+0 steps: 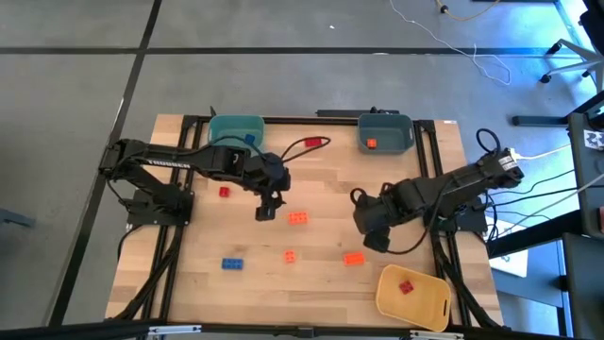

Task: Sort & place blocks by color
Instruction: Put the orange game piece into the dark blue bin

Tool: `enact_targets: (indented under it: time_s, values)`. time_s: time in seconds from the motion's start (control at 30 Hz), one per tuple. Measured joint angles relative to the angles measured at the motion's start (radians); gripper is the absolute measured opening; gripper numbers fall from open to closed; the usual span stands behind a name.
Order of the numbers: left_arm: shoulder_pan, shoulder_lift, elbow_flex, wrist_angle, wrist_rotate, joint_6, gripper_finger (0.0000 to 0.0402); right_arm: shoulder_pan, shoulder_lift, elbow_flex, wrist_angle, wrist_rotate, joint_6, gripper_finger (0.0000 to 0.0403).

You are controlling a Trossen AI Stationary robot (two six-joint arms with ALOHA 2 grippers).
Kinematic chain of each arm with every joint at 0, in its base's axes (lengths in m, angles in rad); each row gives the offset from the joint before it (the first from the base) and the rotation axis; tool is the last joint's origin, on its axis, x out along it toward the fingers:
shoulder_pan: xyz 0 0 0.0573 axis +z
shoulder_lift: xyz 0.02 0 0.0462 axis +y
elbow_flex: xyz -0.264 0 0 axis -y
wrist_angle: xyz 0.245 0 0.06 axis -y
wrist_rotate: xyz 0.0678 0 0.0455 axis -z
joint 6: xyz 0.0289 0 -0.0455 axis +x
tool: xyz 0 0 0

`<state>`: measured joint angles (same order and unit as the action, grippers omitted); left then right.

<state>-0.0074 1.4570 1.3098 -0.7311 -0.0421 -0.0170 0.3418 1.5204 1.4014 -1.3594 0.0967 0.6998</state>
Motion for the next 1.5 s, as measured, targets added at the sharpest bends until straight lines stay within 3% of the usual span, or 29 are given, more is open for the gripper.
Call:
enact_targets:
  time_s: [0.27,0.43,0.73,0.87,1.2,1.5]
  values:
    - [0.009,0.009,0.0,-0.001,-0.236,0.016,0.0208,-0.088,0.0,0.0,0.018,0.052,-0.001,0.0159]
    - [0.008,0.04,0.0,0.001,-0.187,0.027,0.0208,-0.148,-0.012,0.01,0.042,0.041,-0.022,0.0159]
    - [0.03,0.186,0.0,0.017,0.058,0.041,0.0208,-0.226,-0.09,0.04,0.073,-0.06,-0.114,0.0159]
    - [0.027,0.25,0.0,0.096,0.134,0.033,0.0208,-0.243,-0.097,0.04,0.068,-0.095,-0.201,0.0159]
    - [-0.006,0.378,0.0,0.171,0.095,-0.025,0.0208,-0.291,-0.097,0.04,0.069,-0.091,-0.331,0.0159]
    - [-0.027,0.392,0.0,0.199,0.008,-0.062,0.0208,-0.291,-0.097,0.041,0.069,-0.091,-0.369,0.0159]
